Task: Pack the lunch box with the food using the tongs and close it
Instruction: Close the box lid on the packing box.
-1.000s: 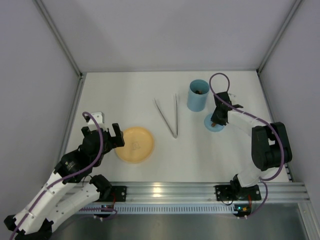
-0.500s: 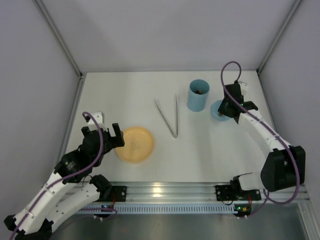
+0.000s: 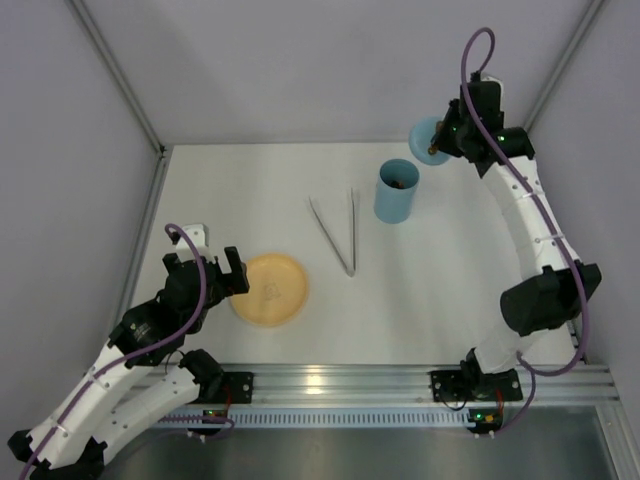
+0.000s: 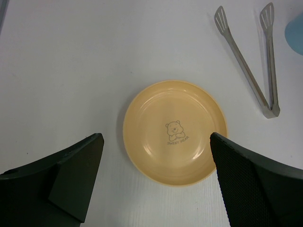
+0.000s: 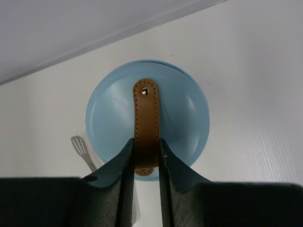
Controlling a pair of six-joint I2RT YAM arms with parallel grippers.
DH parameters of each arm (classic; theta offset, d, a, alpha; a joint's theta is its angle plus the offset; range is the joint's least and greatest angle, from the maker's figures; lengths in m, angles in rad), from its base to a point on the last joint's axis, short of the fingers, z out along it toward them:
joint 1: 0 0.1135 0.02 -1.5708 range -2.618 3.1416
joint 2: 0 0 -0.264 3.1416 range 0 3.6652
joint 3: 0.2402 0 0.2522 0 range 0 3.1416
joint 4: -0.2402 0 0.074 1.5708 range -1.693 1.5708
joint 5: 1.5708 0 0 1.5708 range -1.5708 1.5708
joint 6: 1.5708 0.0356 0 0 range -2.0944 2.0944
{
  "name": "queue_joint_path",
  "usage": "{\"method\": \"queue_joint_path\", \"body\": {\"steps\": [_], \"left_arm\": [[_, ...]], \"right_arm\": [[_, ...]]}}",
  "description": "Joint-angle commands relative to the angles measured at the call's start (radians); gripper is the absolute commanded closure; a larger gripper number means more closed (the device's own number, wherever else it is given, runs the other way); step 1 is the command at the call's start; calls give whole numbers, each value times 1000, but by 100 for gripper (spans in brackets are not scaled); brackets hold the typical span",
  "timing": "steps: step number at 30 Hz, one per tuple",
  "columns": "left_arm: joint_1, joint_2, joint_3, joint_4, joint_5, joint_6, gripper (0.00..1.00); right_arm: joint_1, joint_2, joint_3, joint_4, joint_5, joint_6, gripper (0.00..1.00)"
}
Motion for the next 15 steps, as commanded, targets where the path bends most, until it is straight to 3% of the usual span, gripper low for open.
{"method": "queue_joint_path", "body": {"steps": [1, 15], "left_arm": [[-4, -2, -1, 40, -16, -2, 1], [-4, -3, -1, 40, -16, -4, 1]], "right_arm": [[-4, 108, 135, -148, -72, -27, 100], [99, 373, 418, -269, -66, -59, 100]]}}
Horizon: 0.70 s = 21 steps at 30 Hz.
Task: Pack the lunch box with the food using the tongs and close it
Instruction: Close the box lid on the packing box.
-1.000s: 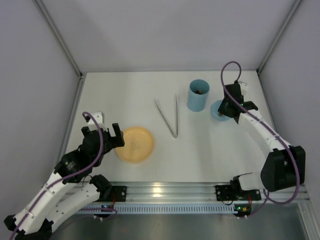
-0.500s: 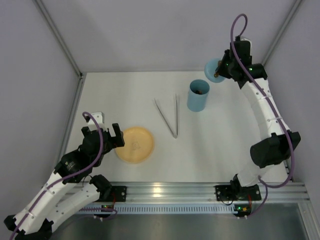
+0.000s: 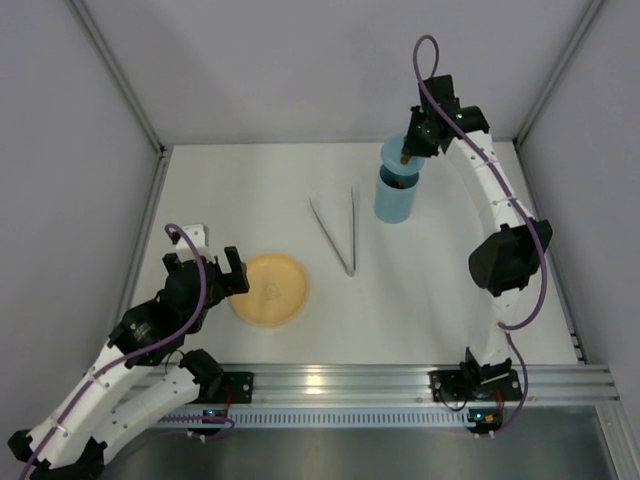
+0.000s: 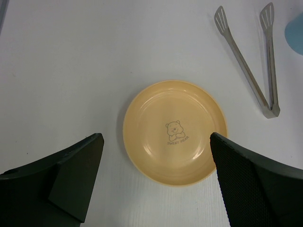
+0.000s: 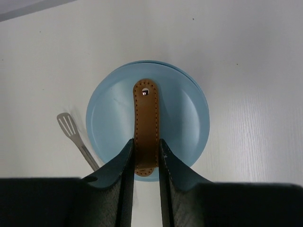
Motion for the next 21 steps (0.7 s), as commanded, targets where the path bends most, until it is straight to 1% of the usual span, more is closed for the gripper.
{"method": "queue_joint_path", "body": {"steps": [1, 6, 15, 21], "left_arm": [[-4, -6, -1, 41, -16, -2, 1], [-4, -10, -1, 40, -14, -4, 1], [-4, -10, -1, 43, -13, -1, 1], [-4, -8, -1, 41, -13, 1, 1]], "right_arm": [[45, 17, 83, -64, 12, -18, 100], [67, 26, 61, -73, 36, -22, 100], [67, 18, 27, -78, 67, -36, 100], [68, 40, 12, -76, 47, -45, 100]]}}
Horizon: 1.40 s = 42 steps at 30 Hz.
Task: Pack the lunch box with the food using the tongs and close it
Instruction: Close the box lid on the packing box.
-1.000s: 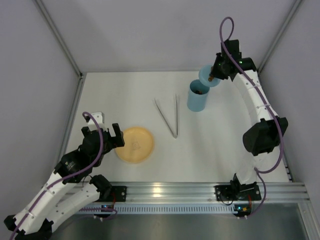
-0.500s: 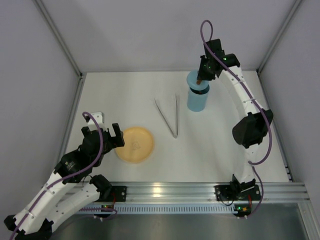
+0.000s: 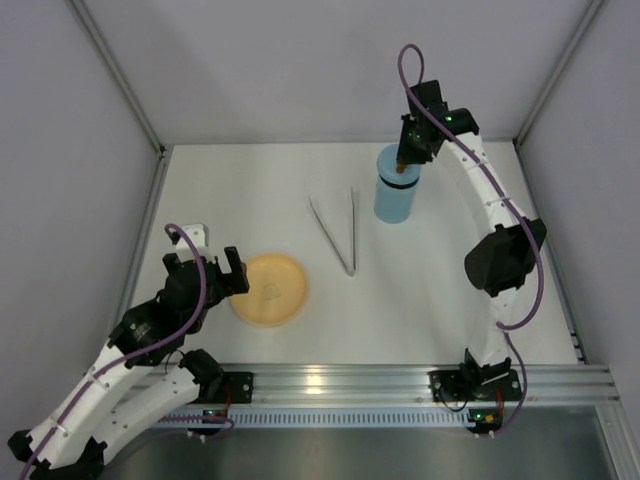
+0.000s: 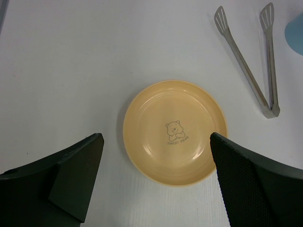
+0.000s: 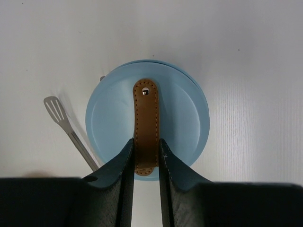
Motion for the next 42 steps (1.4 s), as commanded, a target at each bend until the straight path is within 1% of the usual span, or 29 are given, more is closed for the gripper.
{"method": "queue_joint_path", "body": {"steps": [1, 10, 20, 27, 35, 38, 39, 42], "left_arm": [[-4, -9, -1, 43, -13, 1, 1], [-4, -6, -1, 43, -10, 1, 1], [-5, -6, -1, 43, -13, -1, 1], [-5, -8, 0, 43, -14, -1, 1], [-5, -9, -1, 43, -13, -1, 1], [-5, -8, -1, 43, -13, -1, 1], [-5, -8, -1, 43, -14, -2, 1], [-5, -9, -1, 43, -13, -1, 1]], "right_arm": [[9, 22, -12, -10, 13, -18, 100], [9, 51, -20, -3, 21, -24, 100], [9, 46, -60, 13, 41, -27, 100], [9, 74, -58, 9, 23, -30, 99], [9, 71, -117, 35, 27, -33, 91], [9, 69, -121, 36, 29, -33, 83], [9, 68, -124, 38, 30, -33, 79], [9, 63, -132, 44, 32, -34, 73]]}}
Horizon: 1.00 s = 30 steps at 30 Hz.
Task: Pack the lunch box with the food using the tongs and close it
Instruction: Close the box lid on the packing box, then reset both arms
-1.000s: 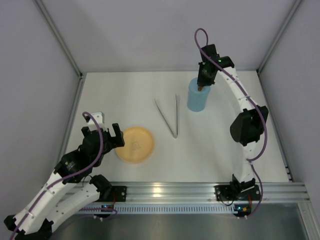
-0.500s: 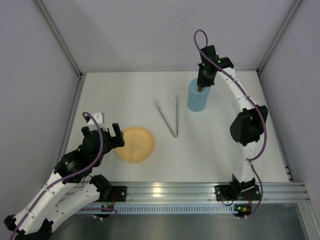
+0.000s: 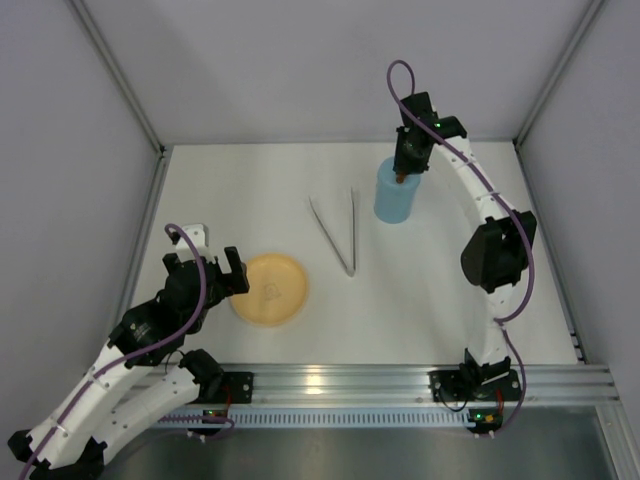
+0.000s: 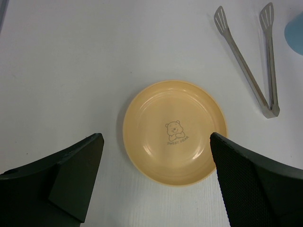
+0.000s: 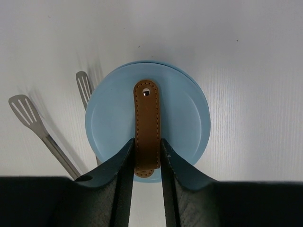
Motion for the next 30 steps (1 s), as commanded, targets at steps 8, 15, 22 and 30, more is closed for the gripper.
{"method": "queue_joint_path", "body": {"steps": [8, 15, 22, 30], "left_arm": [[-4, -9, -1, 43, -13, -1, 1], [-4, -9, -1, 43, -14, -2, 1], [-6, -9, -1, 43, -14, -2, 1], [-6, -3, -1, 43, -14, -2, 1]], "right_arm": [[9, 3, -48, 1, 10, -15, 63], [9, -94, -76, 61, -5, -6, 58], [9, -246, -73, 113, 4, -1, 55], [33, -521, -206, 203, -54, 0, 41]]}}
